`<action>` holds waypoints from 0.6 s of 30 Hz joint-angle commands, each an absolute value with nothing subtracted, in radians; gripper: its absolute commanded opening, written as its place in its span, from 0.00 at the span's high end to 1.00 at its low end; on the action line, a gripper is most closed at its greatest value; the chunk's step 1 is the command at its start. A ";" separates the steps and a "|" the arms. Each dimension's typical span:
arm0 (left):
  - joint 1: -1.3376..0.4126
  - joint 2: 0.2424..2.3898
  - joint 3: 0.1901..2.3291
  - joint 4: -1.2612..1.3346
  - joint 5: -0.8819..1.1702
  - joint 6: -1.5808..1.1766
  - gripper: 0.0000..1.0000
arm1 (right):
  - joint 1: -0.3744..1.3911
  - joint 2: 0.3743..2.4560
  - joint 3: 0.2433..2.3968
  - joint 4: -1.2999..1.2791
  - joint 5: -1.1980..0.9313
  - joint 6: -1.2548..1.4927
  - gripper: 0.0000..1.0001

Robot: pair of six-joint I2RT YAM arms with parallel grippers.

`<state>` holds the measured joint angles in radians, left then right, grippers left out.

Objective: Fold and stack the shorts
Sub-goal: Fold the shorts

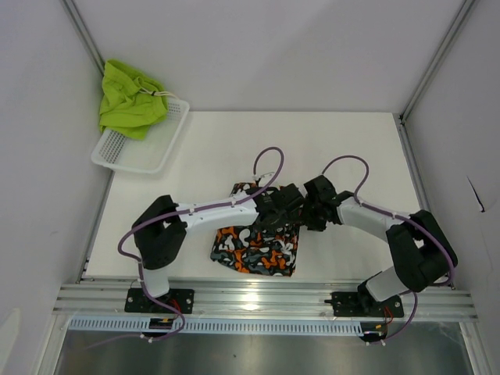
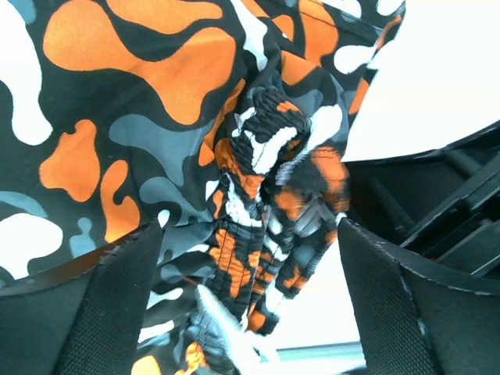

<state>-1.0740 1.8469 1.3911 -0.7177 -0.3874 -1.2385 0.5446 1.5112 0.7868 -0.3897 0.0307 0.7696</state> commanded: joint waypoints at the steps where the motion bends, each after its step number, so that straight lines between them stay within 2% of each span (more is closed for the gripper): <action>1: -1.071 1.757 1.420 -0.692 -0.378 -1.189 0.06 | 0.511 1.431 0.767 -0.436 0.064 0.742 0.57; 9: -1.023 1.586 1.355 -0.650 -0.310 -1.066 0.04 | 0.413 1.293 0.701 -0.446 0.002 0.709 0.56; 18: -0.852 1.332 1.077 -0.490 -0.088 -0.818 0.01 | 0.425 1.026 0.657 -0.339 -0.244 0.707 0.45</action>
<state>-0.9089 1.3727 1.1519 -0.5743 -0.1986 -0.9451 0.4076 1.0798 0.6659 -0.4061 -0.1349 0.7197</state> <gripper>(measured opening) 0.989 0.539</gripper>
